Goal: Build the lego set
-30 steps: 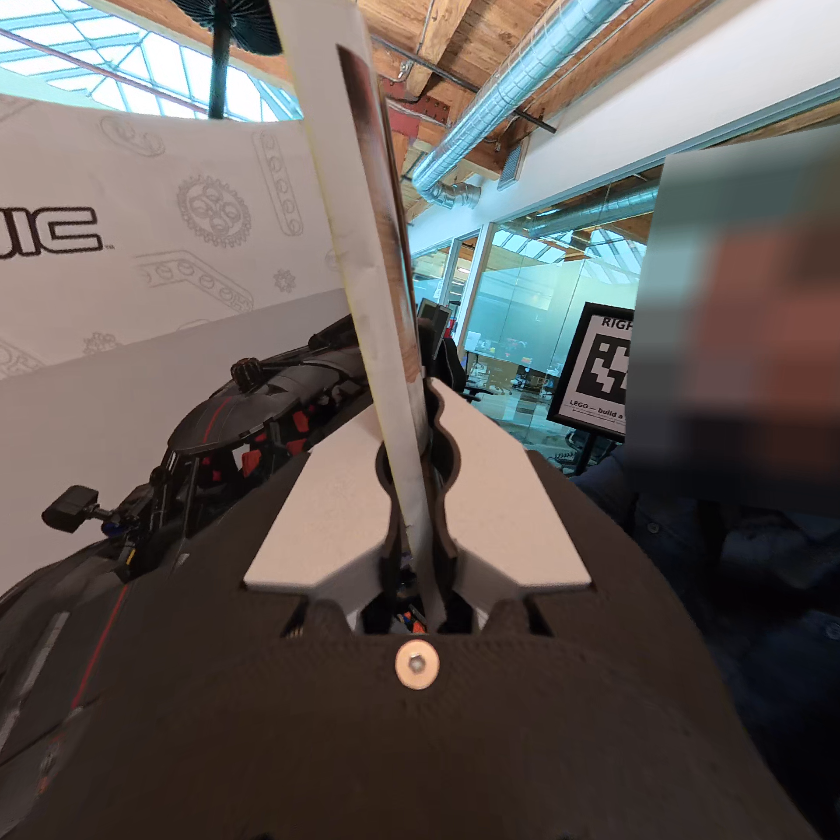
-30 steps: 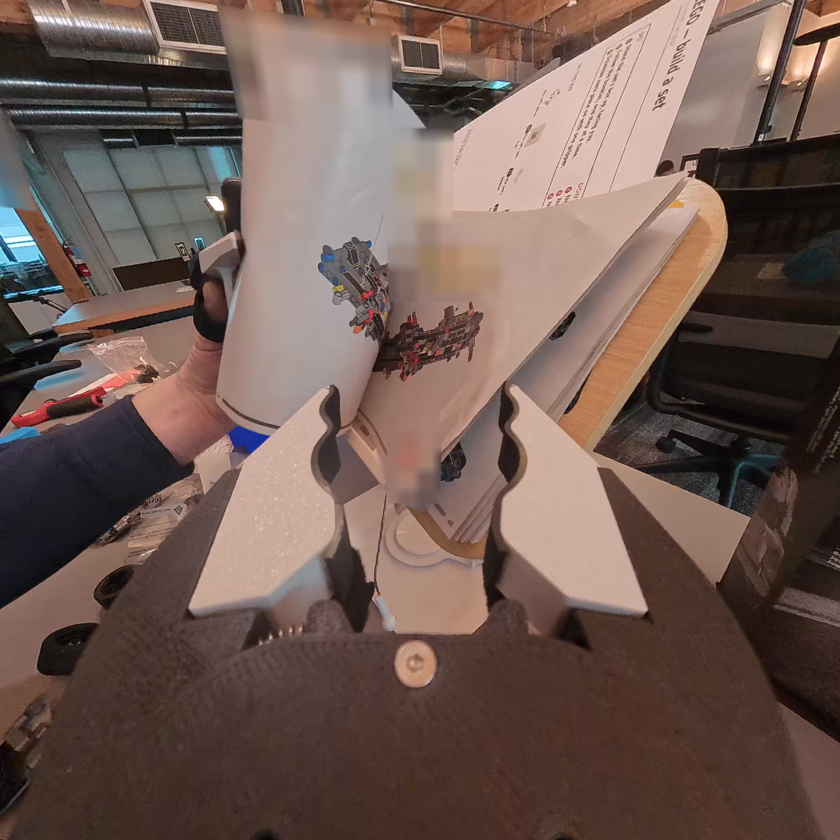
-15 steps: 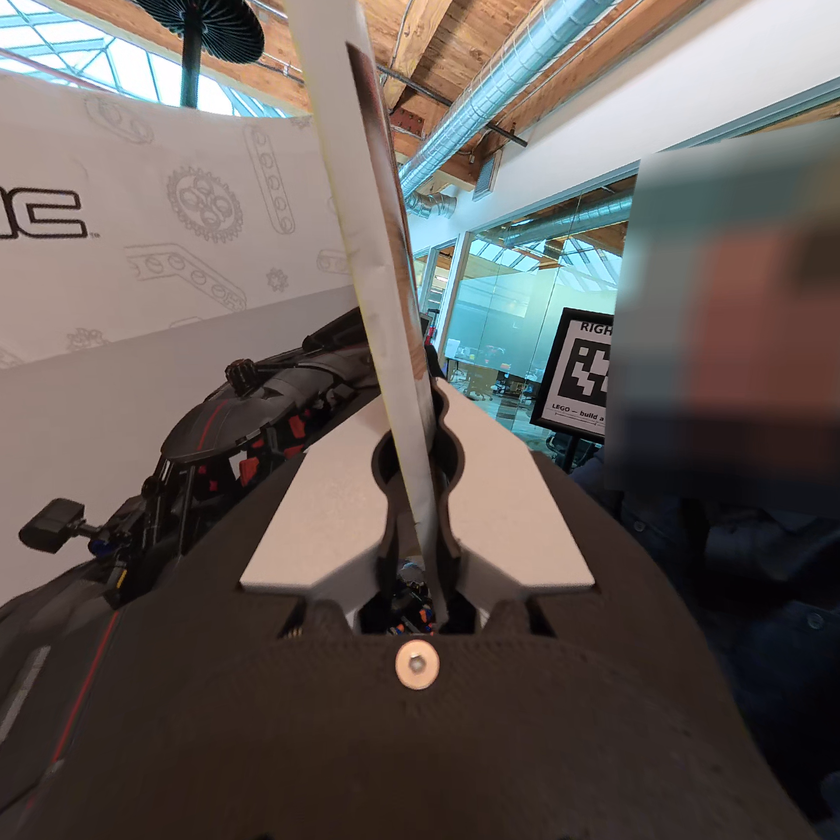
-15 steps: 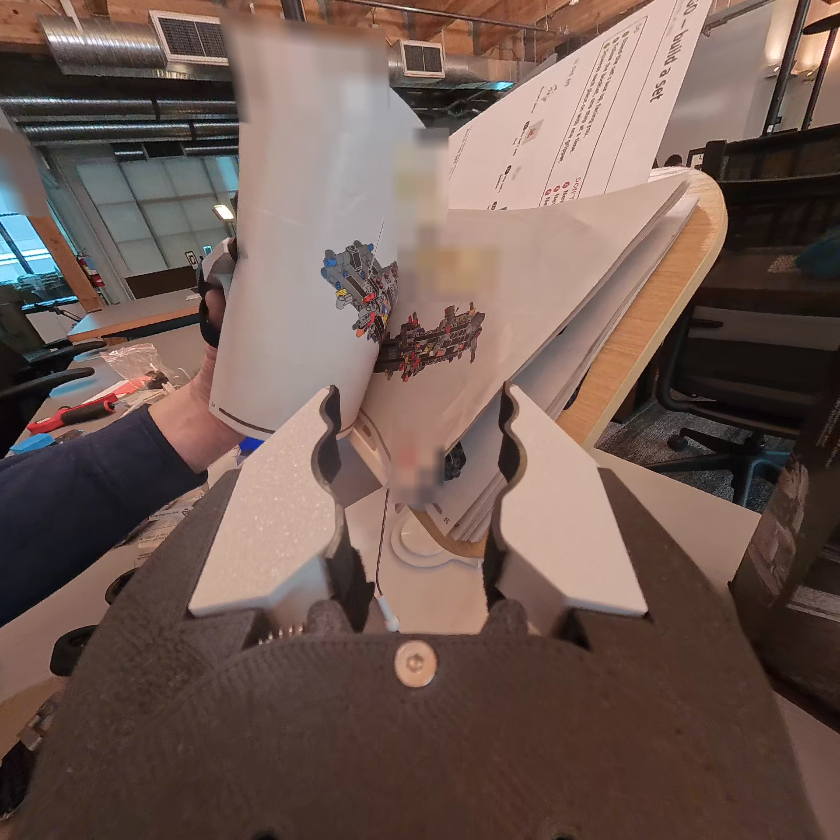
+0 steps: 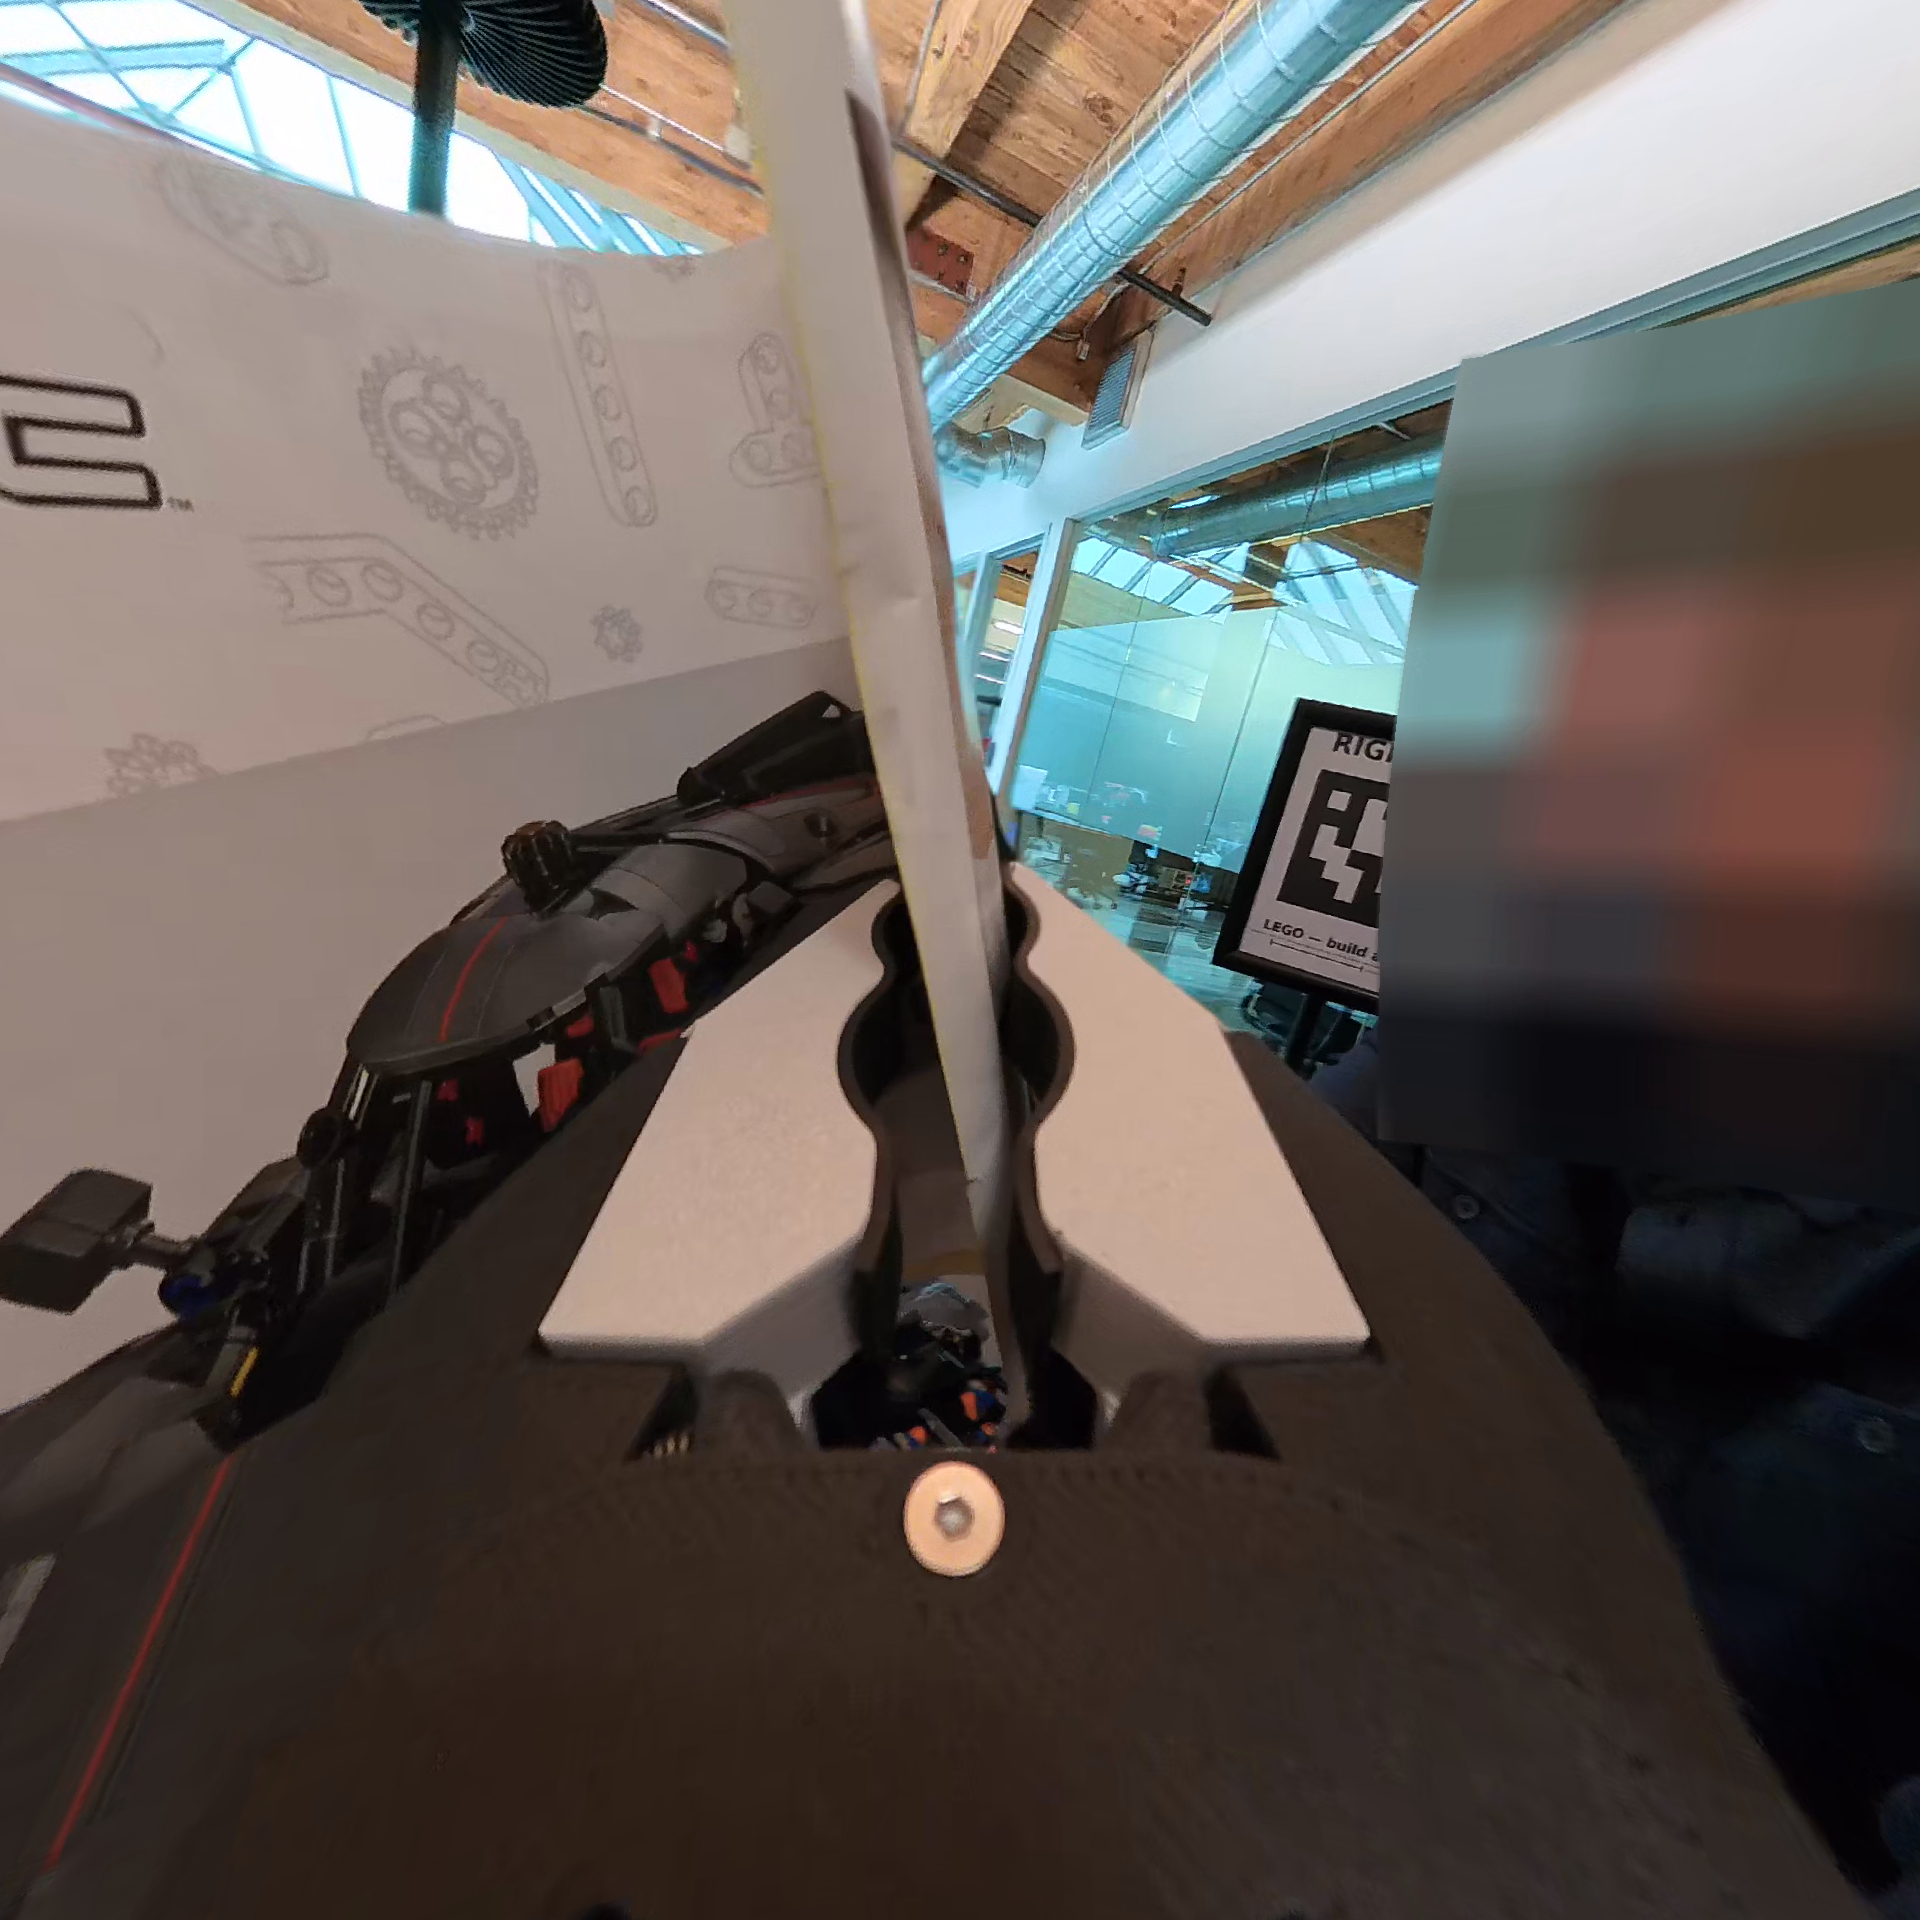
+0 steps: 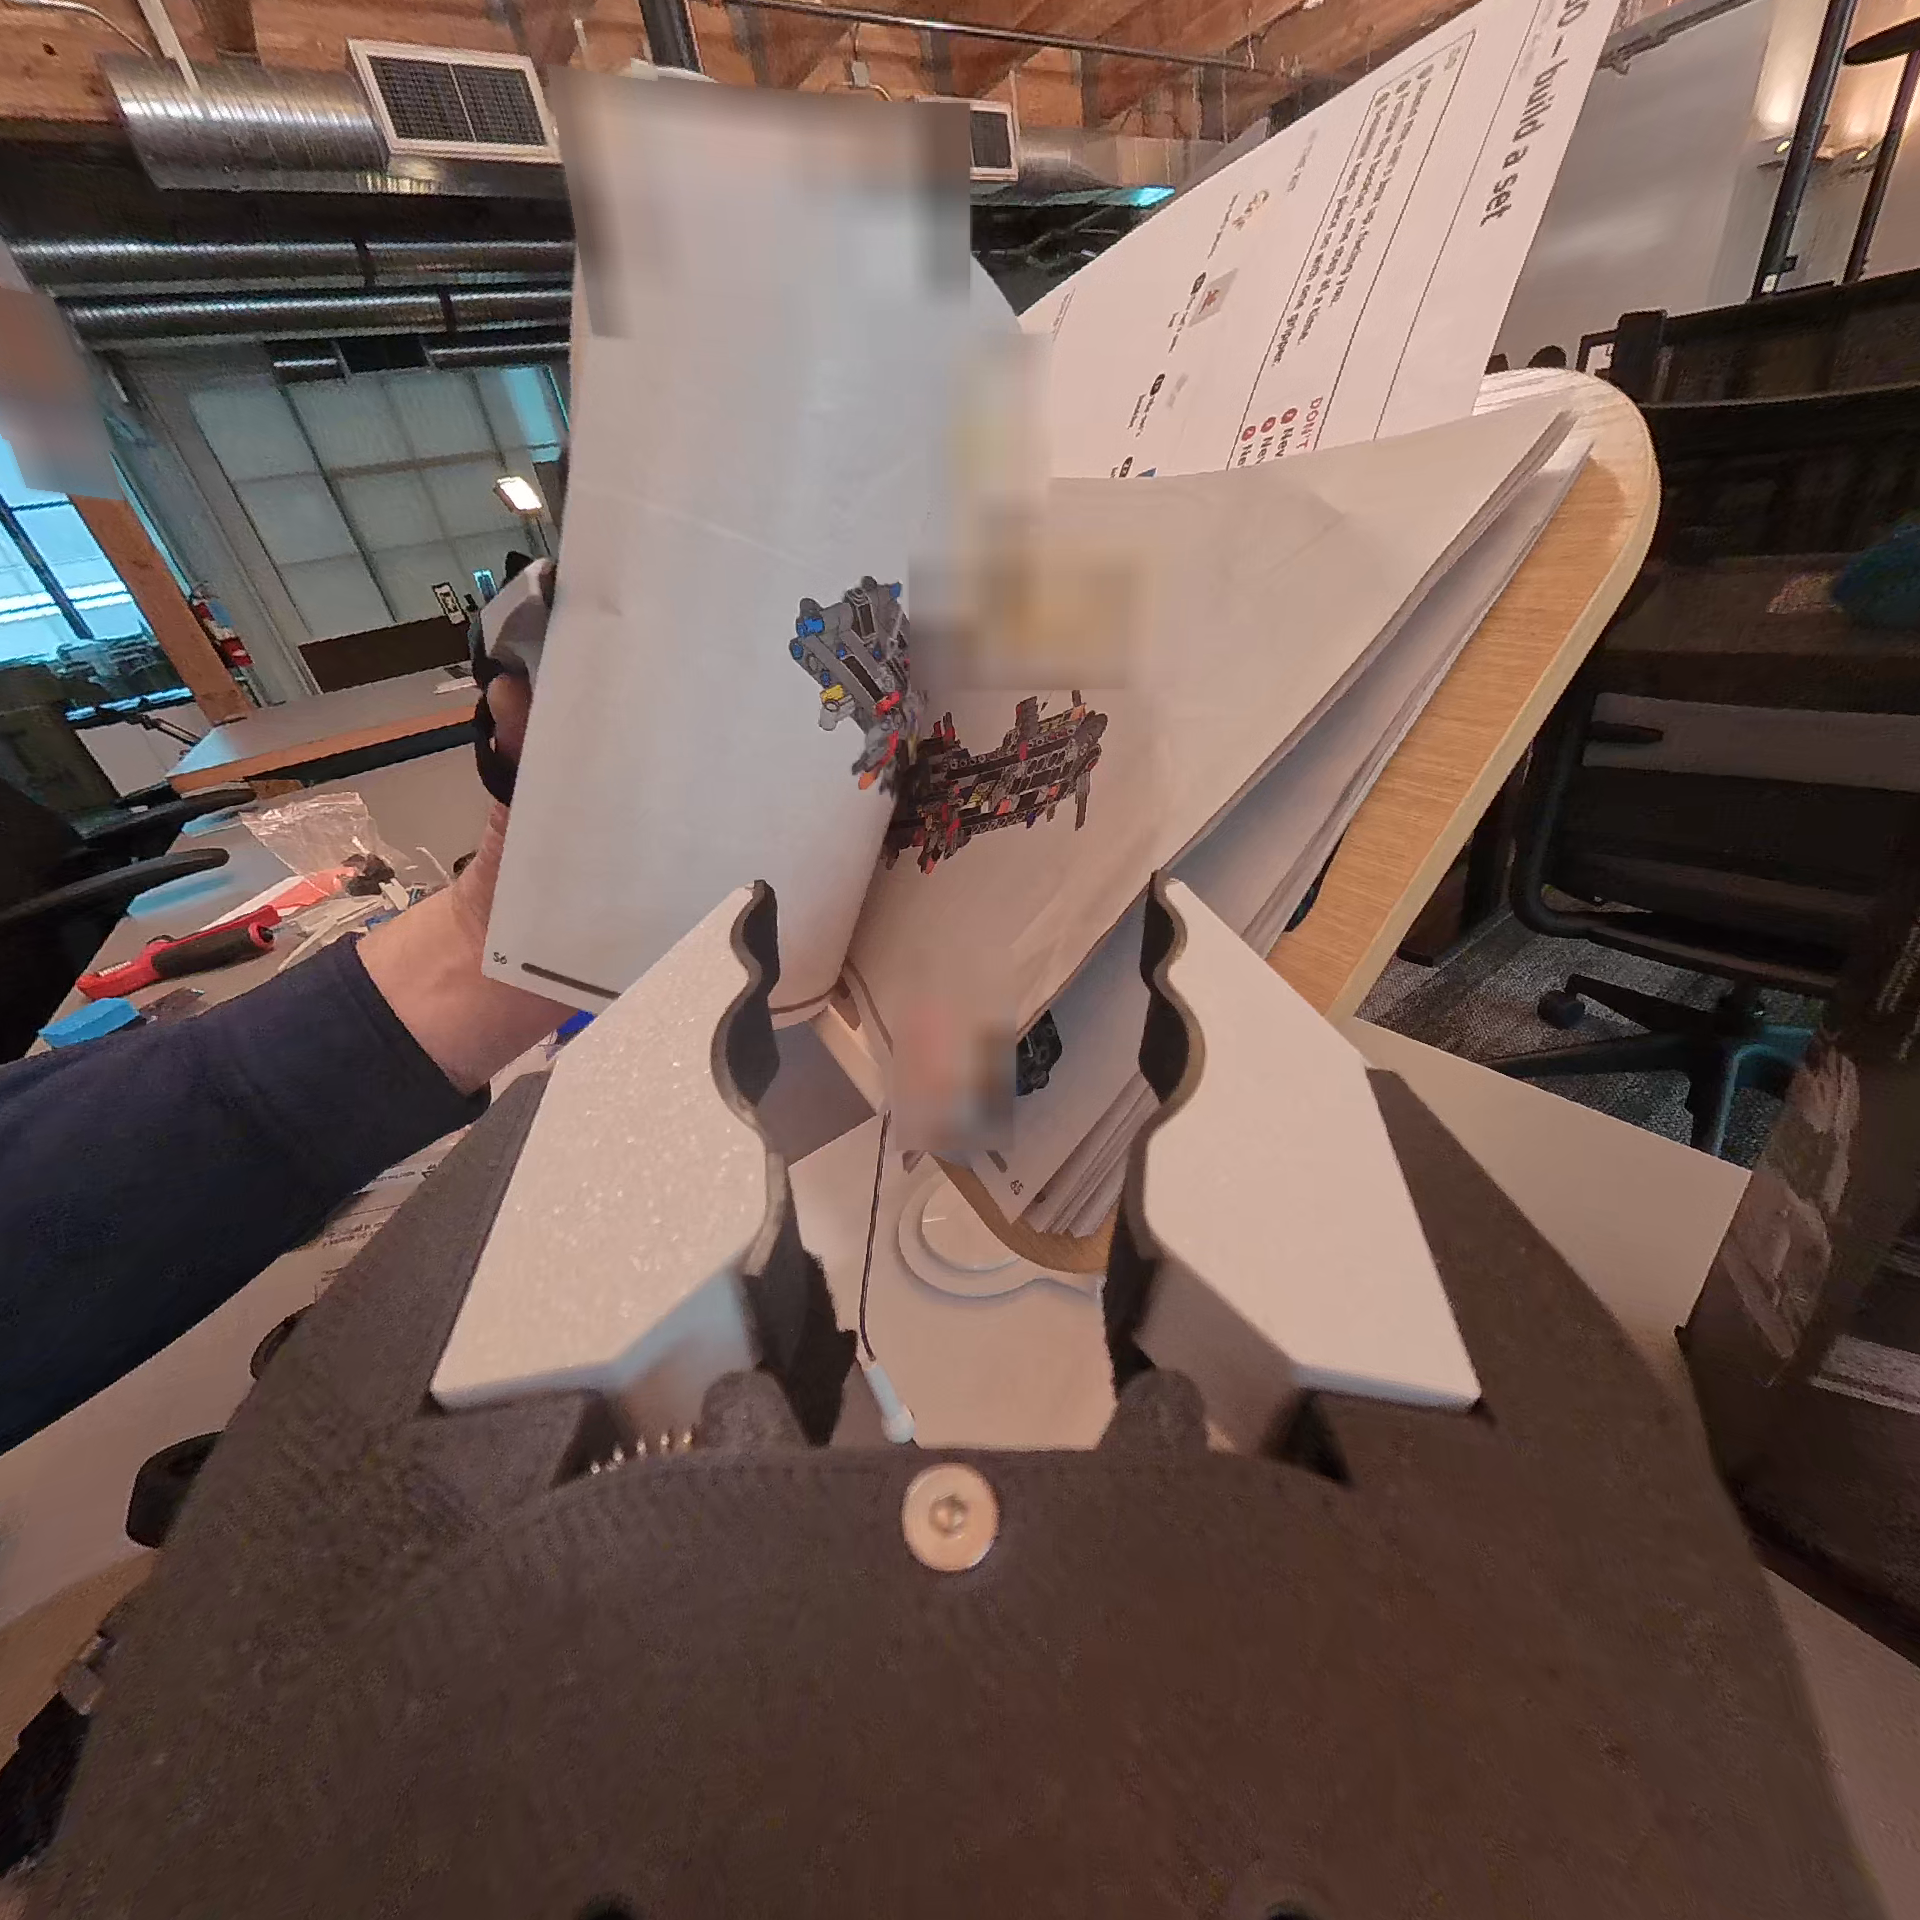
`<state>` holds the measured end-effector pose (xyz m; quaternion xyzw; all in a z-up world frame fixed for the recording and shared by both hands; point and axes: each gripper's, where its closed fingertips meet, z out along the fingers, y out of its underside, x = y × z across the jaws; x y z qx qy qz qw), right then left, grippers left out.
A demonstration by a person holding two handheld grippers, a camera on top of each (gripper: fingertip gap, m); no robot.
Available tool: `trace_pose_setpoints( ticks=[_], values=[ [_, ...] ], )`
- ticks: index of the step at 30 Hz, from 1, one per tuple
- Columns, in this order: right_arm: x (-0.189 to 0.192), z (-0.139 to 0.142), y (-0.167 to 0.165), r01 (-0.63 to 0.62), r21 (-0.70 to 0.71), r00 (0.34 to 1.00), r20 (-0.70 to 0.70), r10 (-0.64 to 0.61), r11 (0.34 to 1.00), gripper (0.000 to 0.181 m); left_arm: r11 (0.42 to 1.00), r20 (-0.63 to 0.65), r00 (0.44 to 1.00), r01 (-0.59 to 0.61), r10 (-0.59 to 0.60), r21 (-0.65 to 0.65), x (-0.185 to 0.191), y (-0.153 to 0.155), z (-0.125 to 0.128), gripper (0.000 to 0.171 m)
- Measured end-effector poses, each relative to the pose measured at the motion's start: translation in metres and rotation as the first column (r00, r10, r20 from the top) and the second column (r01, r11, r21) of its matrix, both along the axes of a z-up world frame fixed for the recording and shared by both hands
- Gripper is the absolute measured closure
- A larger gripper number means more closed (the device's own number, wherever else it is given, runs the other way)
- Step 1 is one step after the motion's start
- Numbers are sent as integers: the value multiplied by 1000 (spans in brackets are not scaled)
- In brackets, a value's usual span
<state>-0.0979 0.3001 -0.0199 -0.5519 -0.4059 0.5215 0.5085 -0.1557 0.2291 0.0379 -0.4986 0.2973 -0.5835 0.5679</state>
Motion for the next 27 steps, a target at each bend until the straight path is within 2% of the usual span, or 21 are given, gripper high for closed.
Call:
trace_pose_setpoints(
  ticks=[27],
  values=[
    [0,-2,2,-7,-15,1000,-1,7,1000,113,1000,20,1000,4,-4,-6,0,1,1,161]
  ],
)
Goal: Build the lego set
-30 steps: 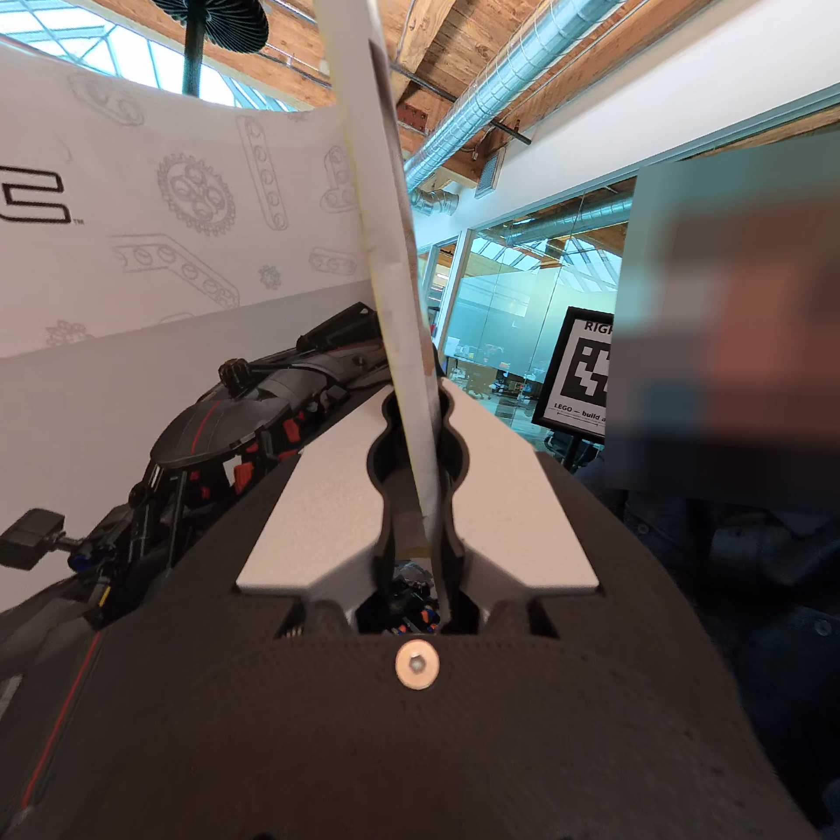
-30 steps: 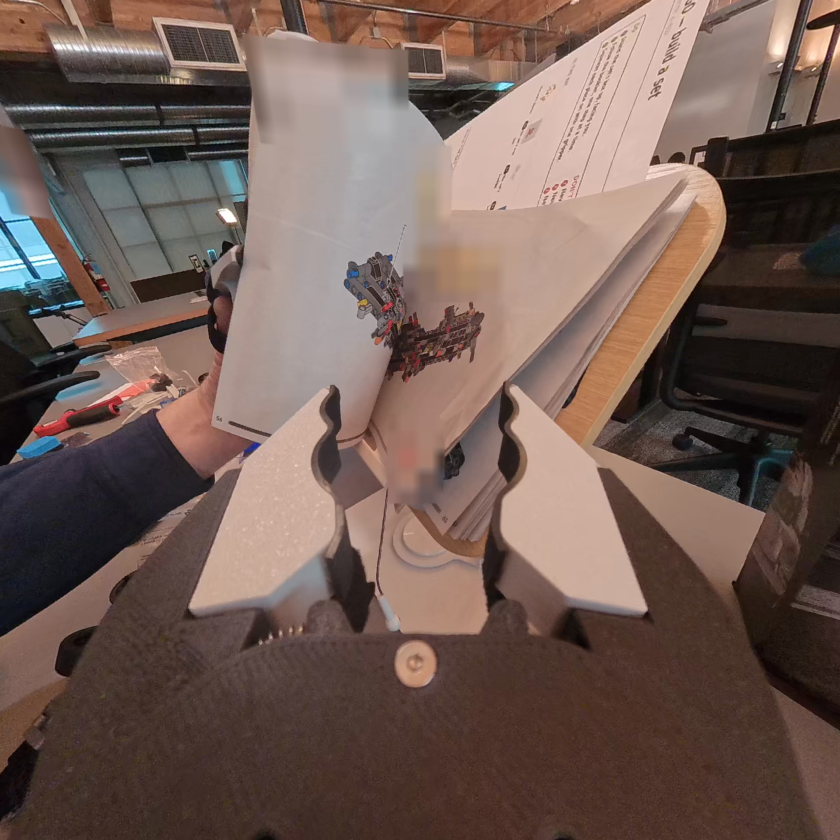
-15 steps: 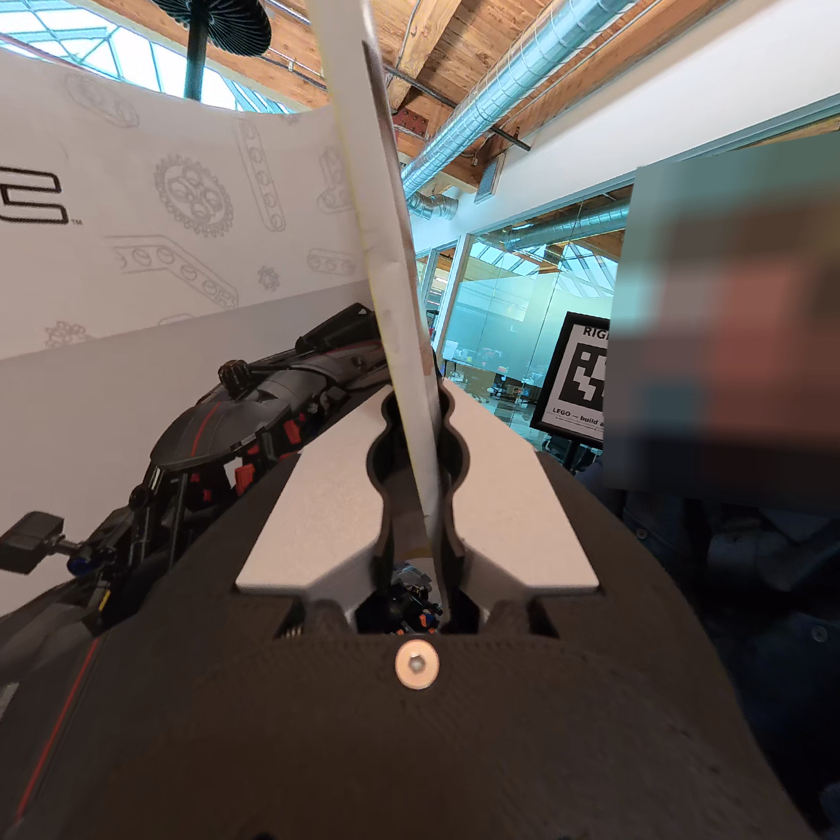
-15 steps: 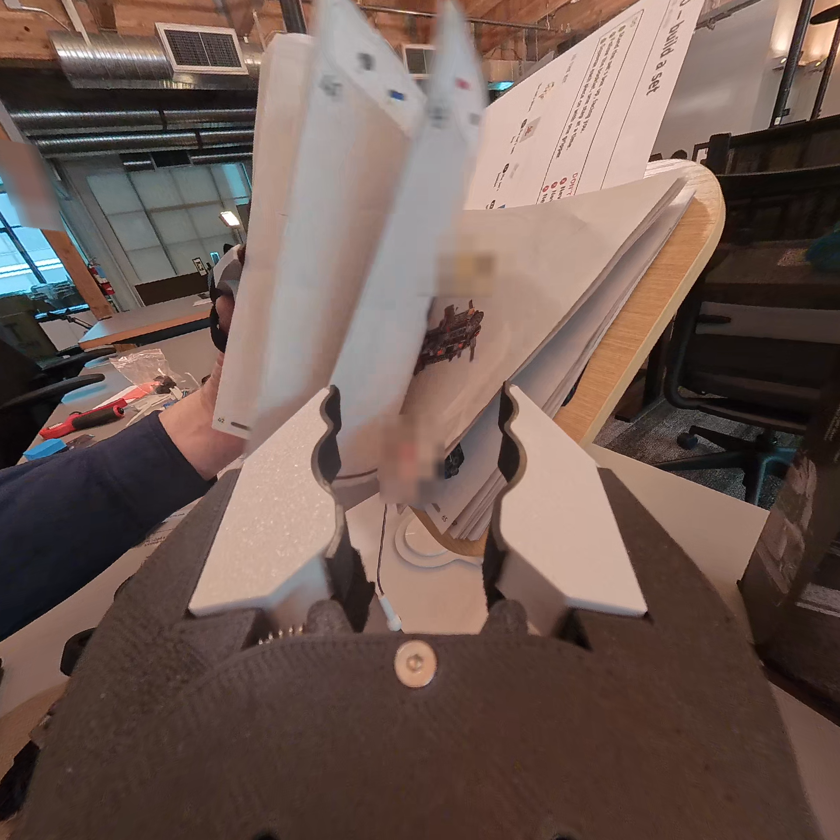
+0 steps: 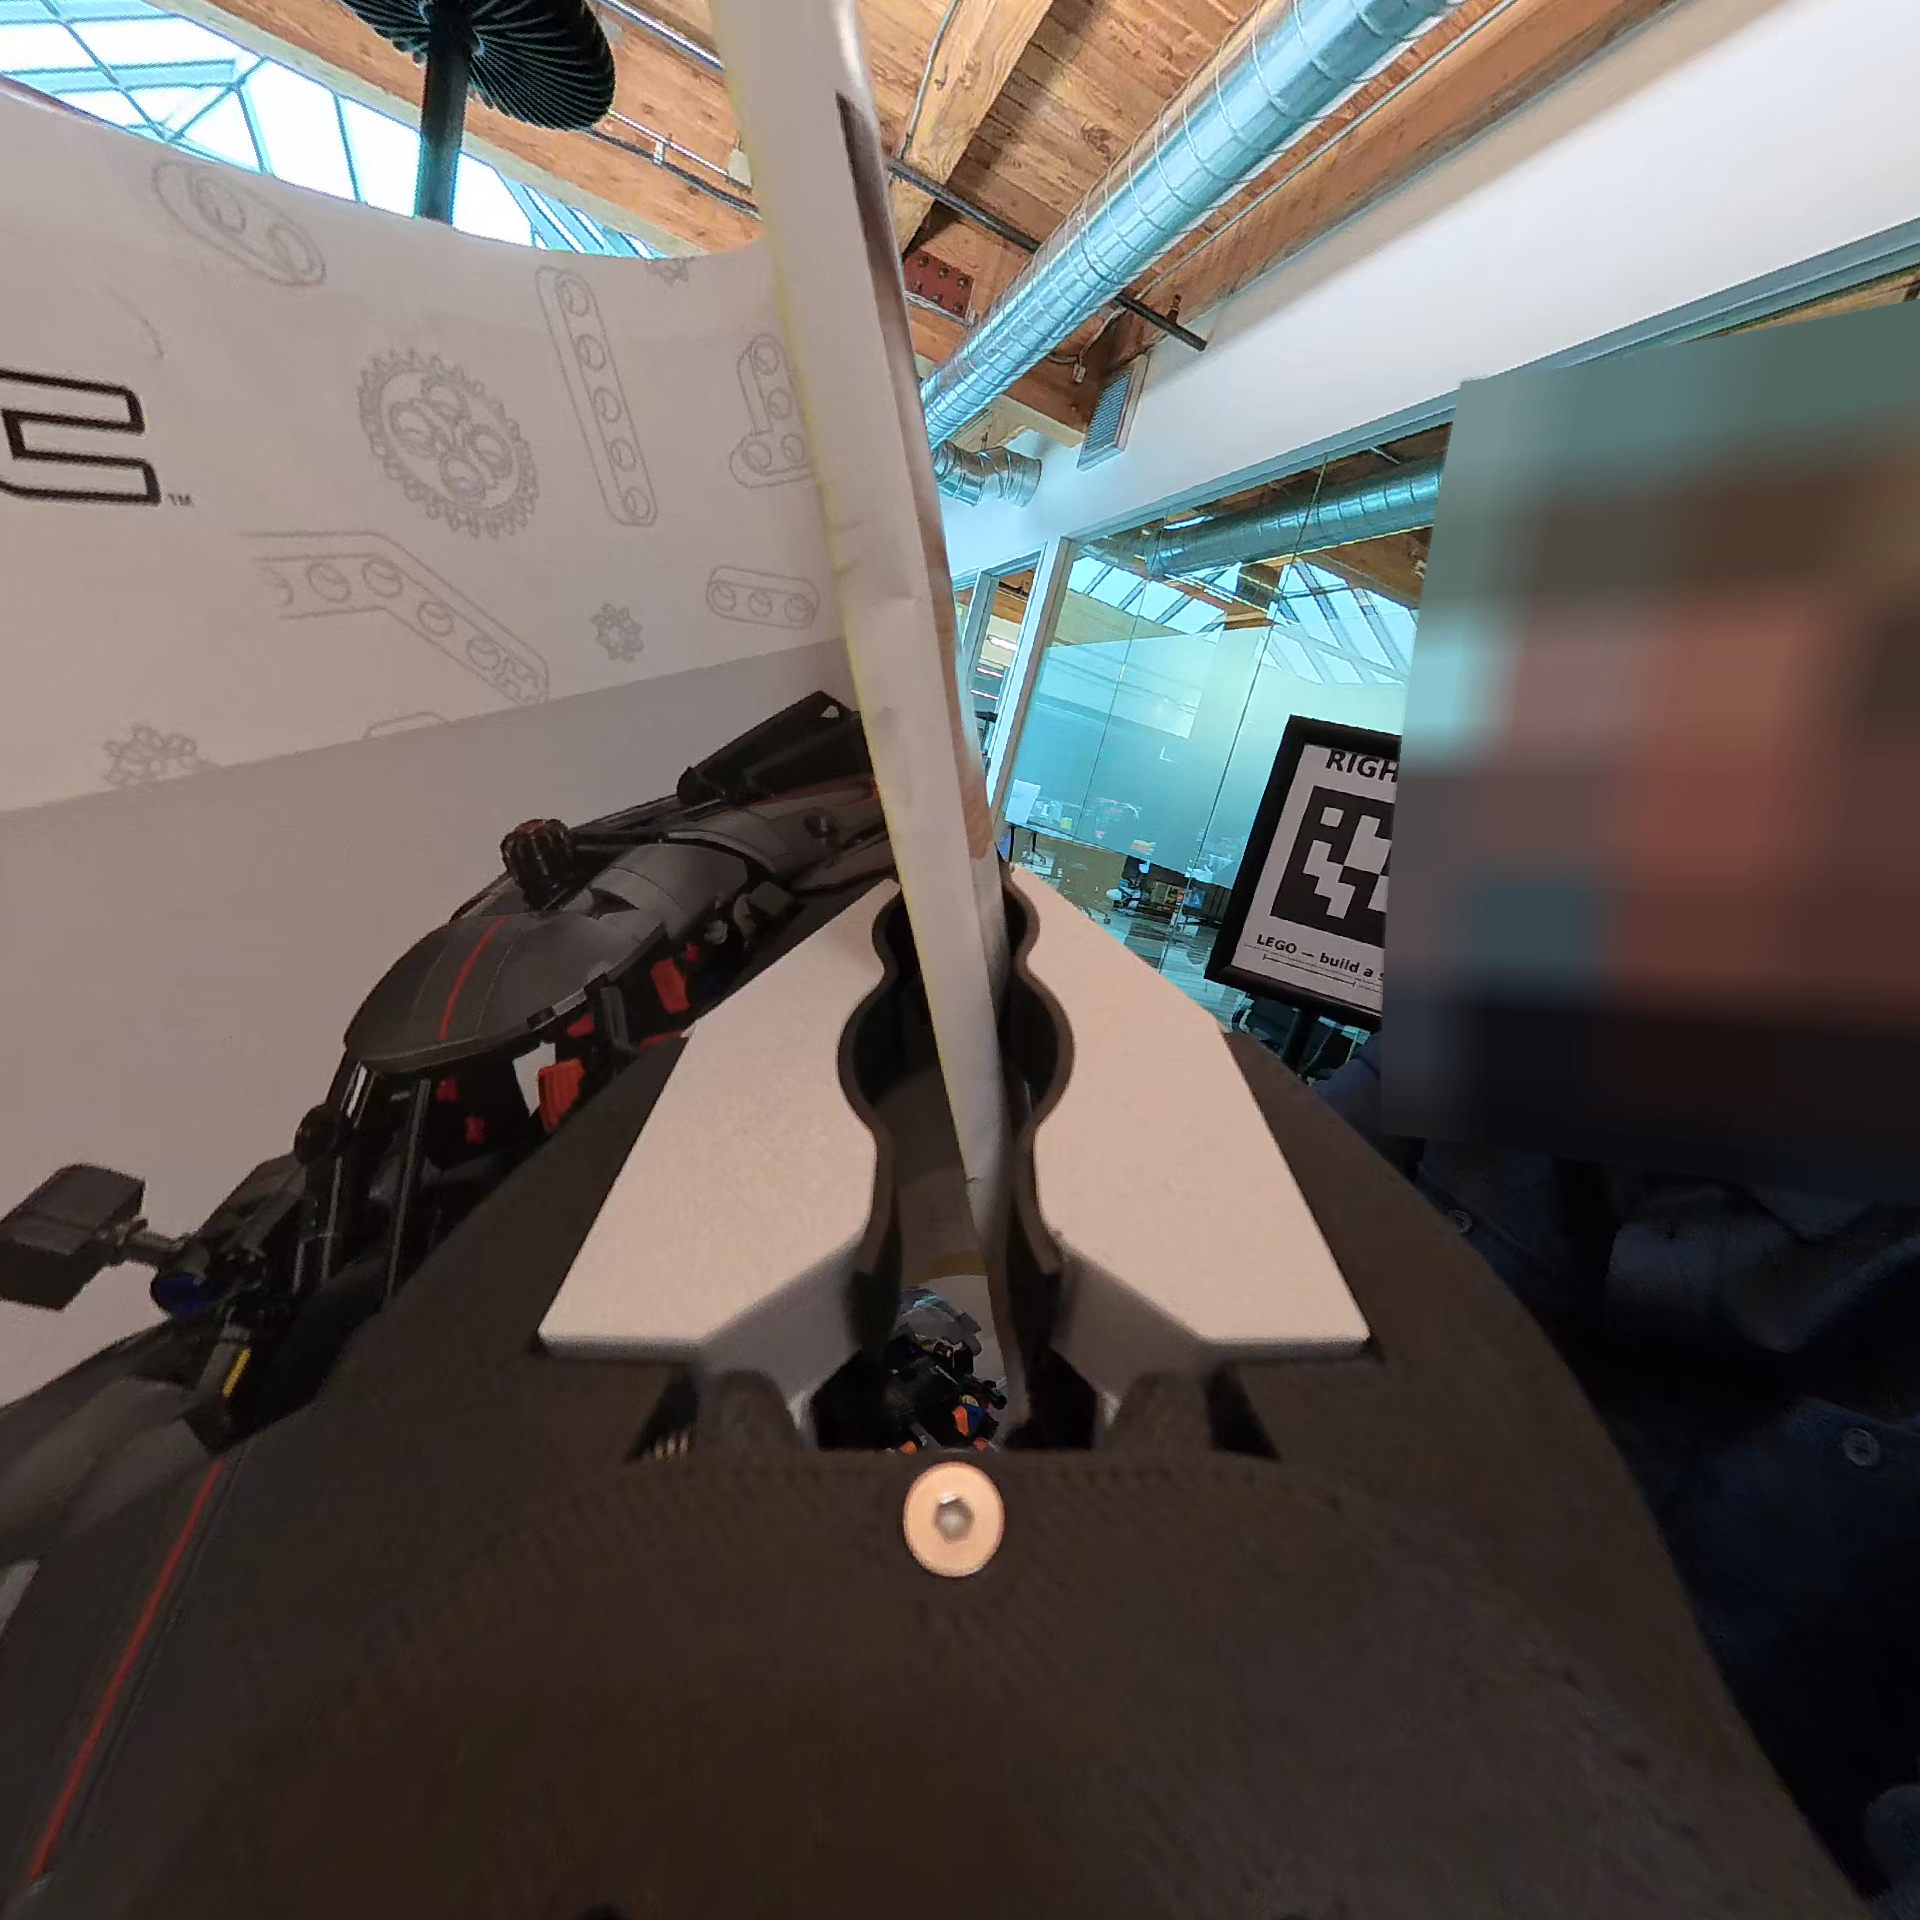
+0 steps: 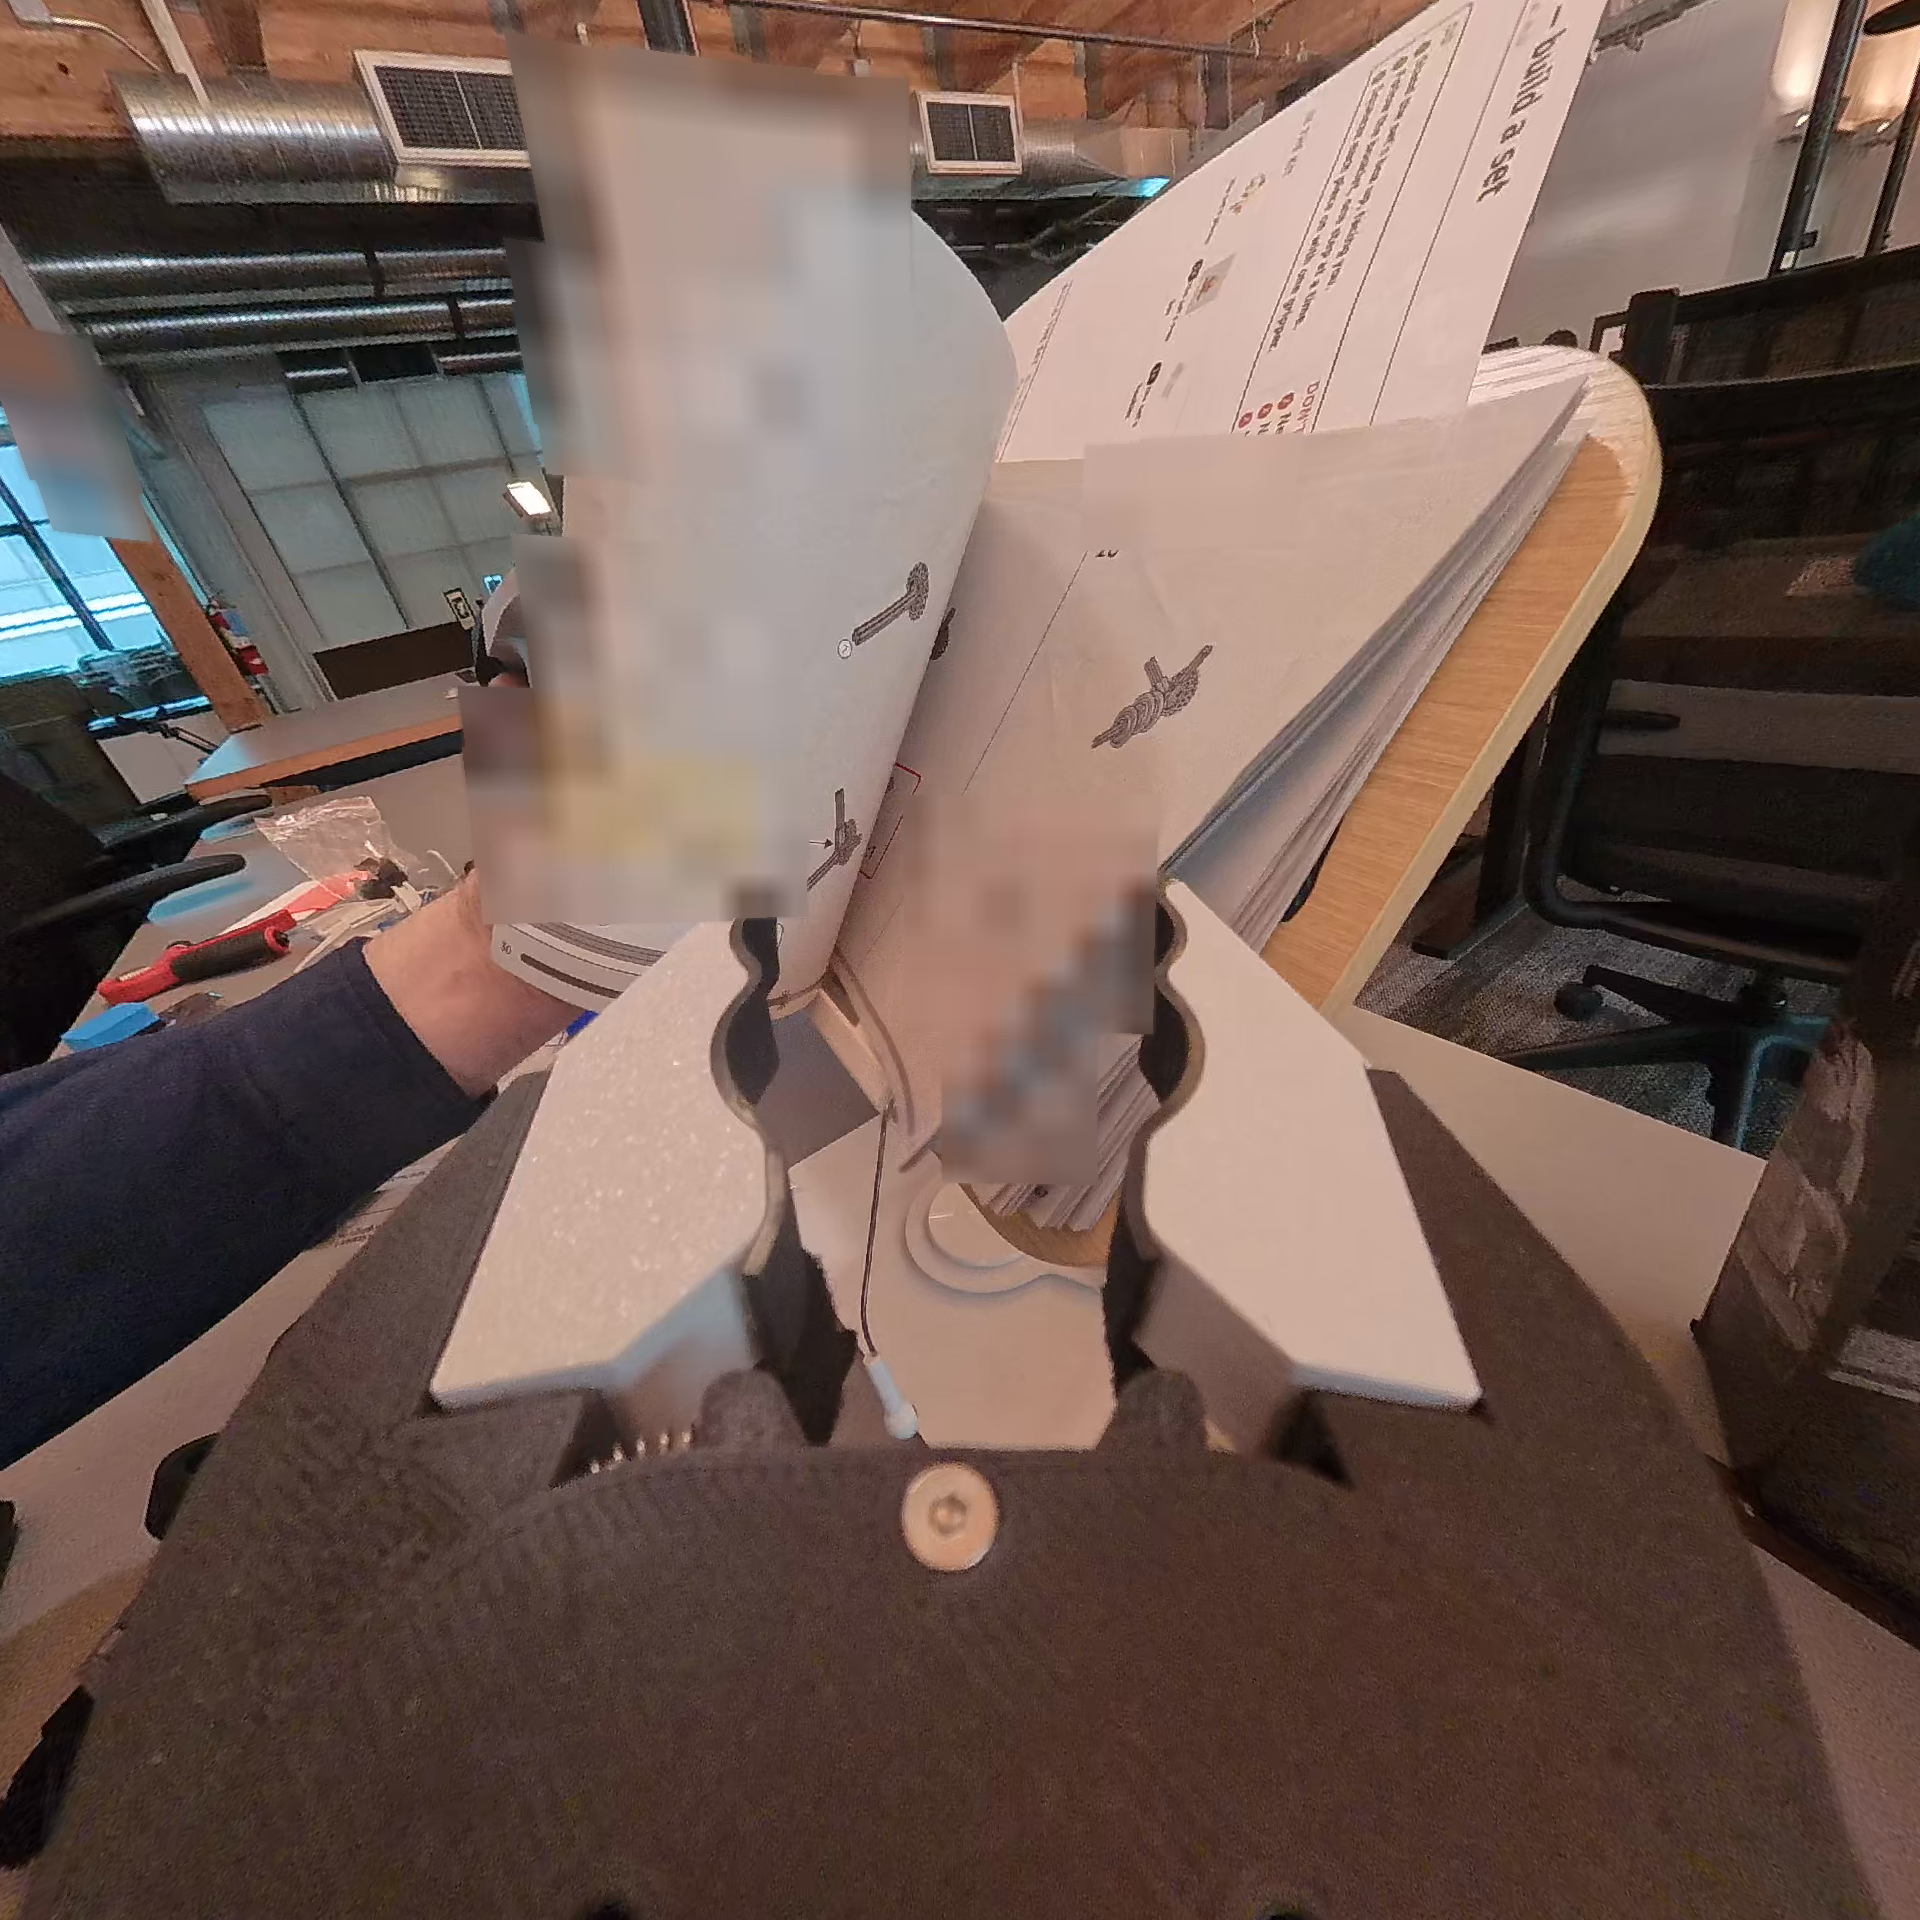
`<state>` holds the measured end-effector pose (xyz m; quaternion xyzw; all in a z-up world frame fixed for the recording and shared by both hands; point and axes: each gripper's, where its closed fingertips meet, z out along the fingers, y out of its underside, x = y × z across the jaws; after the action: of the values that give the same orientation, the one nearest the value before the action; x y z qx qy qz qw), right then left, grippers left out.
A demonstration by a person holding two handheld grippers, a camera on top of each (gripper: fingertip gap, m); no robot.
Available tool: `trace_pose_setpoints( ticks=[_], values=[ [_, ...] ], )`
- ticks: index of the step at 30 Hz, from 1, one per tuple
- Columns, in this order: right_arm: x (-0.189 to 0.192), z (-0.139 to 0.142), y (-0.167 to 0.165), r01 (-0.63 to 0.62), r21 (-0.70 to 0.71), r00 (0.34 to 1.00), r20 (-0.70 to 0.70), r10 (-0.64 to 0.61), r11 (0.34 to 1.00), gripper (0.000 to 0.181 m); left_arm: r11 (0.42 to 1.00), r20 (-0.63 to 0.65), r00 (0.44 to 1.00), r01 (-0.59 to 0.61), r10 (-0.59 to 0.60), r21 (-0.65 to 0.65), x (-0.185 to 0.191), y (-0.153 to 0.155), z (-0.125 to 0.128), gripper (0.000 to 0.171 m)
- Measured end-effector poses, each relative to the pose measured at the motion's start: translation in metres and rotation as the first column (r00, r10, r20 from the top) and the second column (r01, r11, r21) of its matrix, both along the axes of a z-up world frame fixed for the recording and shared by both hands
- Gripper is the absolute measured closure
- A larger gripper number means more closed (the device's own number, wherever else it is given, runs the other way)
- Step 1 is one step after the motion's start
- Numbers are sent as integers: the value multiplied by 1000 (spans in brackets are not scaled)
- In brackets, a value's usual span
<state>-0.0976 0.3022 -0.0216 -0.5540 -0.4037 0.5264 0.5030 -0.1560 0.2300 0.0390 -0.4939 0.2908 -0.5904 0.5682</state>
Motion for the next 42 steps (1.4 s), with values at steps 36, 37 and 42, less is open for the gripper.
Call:
trace_pose_setpoints(
  ticks=[36,37,42],
  values=[
    [46,74,-34,65,185,997,15,-69,980,116,875,-655,673,-483,342,-39,4,-33,-28,110],
    [47,74,-41,56,204,997,41,-66,977,117,882,-703,631,-470,328,-11,12,-43,-34,111],
    [58,49,-72,-3,263,961,267,-69,965,120,924,-844,500,-381,197,-10,71,-75,-86,114]
  ],
)
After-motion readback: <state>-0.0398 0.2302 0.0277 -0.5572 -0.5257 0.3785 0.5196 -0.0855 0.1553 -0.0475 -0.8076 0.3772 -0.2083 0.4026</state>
